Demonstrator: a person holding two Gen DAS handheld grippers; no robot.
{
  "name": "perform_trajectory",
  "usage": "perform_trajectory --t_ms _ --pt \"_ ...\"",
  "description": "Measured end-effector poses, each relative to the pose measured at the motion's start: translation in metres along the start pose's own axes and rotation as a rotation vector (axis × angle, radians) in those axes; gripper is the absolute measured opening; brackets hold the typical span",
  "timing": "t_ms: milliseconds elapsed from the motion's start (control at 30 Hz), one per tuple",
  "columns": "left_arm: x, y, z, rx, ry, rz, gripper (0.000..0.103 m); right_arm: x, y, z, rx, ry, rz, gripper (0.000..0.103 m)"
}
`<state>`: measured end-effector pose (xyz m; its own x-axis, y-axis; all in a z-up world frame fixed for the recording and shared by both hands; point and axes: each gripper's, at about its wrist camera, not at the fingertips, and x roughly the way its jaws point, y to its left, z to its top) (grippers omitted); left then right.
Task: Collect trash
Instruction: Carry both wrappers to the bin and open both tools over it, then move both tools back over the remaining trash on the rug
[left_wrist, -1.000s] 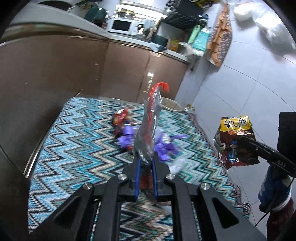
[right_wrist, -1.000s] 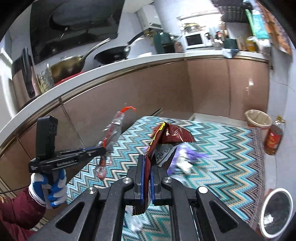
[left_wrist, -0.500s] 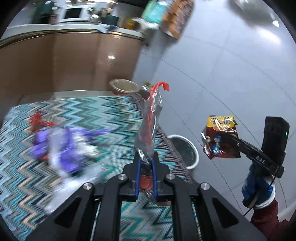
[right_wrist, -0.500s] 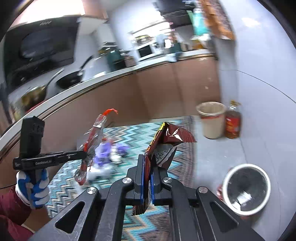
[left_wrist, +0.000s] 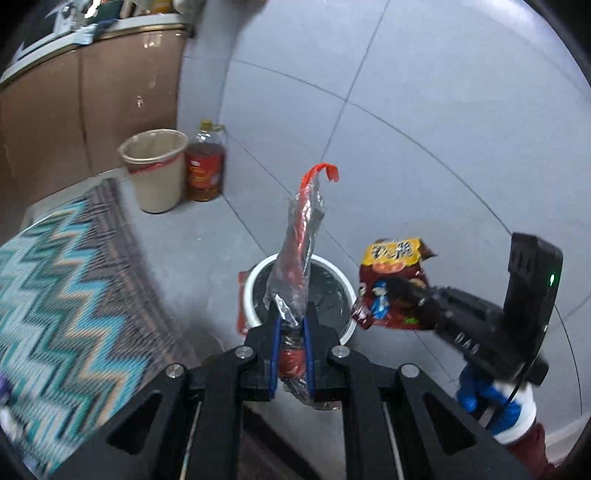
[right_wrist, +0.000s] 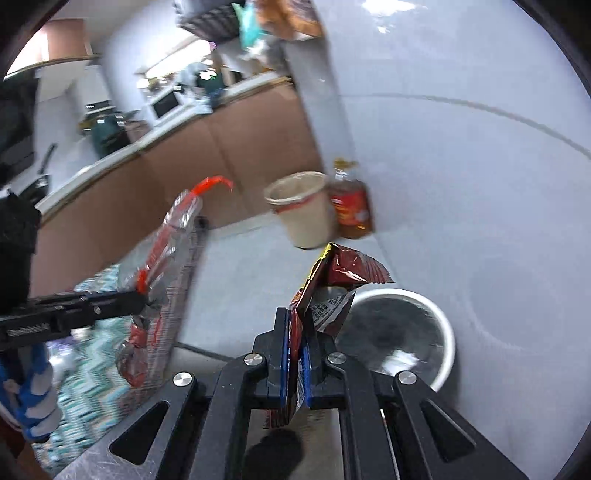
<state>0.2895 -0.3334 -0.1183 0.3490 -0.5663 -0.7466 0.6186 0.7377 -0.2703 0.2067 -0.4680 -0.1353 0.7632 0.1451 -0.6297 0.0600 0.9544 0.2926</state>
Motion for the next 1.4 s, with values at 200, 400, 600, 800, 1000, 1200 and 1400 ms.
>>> perform_trajectory --t_ms 200,400,600,800,1000,1200,1400 --pt "0.074 -0.018 0.028 0.019 0.040 0.022 0.011 0.040 -0.041 0.000 0.033 0.054 -0.076 0.008" --pt "0.127 -0.019 0.038 -0.015 0.080 0.020 0.019 0.069 -0.071 -0.003 0.069 0.082 -0.118 0.012" --pt "0.142 -0.021 0.042 -0.028 0.082 0.005 0.047 0.074 -0.084 -0.007 0.072 0.090 -0.158 0.031" --pt "0.119 -0.014 0.037 -0.030 0.061 -0.028 0.047 0.060 -0.088 -0.014 0.081 0.092 -0.164 0.031" --pt "0.066 -0.007 0.031 -0.039 -0.011 -0.013 0.047 0.031 -0.067 -0.013 0.069 0.064 -0.140 0.031" --pt "-0.011 0.002 0.020 -0.036 -0.151 0.023 0.047 -0.018 -0.027 0.001 0.031 -0.007 -0.101 0.031" --pt "-0.088 0.017 -0.010 -0.018 -0.256 0.091 0.047 -0.074 0.021 0.007 -0.018 -0.089 -0.058 0.031"
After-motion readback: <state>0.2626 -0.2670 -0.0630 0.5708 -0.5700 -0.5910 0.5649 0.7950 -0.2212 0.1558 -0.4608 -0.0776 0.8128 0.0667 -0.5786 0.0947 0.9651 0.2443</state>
